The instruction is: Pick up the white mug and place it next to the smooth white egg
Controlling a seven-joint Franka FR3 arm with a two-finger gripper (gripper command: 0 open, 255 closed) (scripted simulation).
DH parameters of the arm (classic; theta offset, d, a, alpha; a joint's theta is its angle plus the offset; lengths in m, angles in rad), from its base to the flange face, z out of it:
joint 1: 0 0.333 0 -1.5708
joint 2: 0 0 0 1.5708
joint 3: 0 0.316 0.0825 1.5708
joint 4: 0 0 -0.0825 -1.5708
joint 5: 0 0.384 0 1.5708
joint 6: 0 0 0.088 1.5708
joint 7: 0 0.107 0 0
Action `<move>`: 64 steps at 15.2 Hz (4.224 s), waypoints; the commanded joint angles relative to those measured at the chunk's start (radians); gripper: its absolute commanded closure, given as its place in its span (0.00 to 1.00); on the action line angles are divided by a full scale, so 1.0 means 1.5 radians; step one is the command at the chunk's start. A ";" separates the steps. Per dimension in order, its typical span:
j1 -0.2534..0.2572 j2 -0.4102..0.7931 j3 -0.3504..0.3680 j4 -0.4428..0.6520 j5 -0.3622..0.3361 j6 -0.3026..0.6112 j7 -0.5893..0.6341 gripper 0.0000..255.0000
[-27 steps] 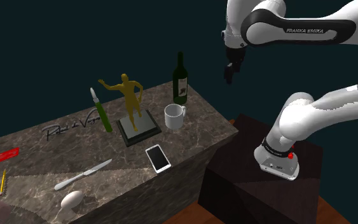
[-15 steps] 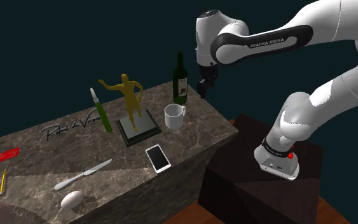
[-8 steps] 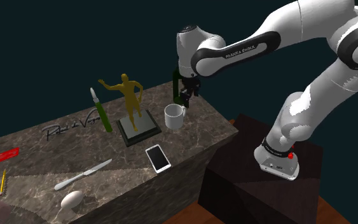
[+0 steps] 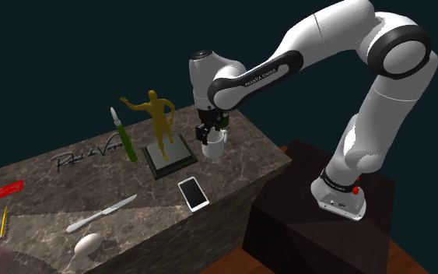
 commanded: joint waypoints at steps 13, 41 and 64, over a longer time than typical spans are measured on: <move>0.010 0.075 0.004 -0.001 -0.019 0.077 0.023 0.00; 0.006 0.017 0.006 0.061 0.002 -0.040 0.009 1.00; 0.038 0.040 0.034 0.244 -0.003 -0.201 0.067 1.00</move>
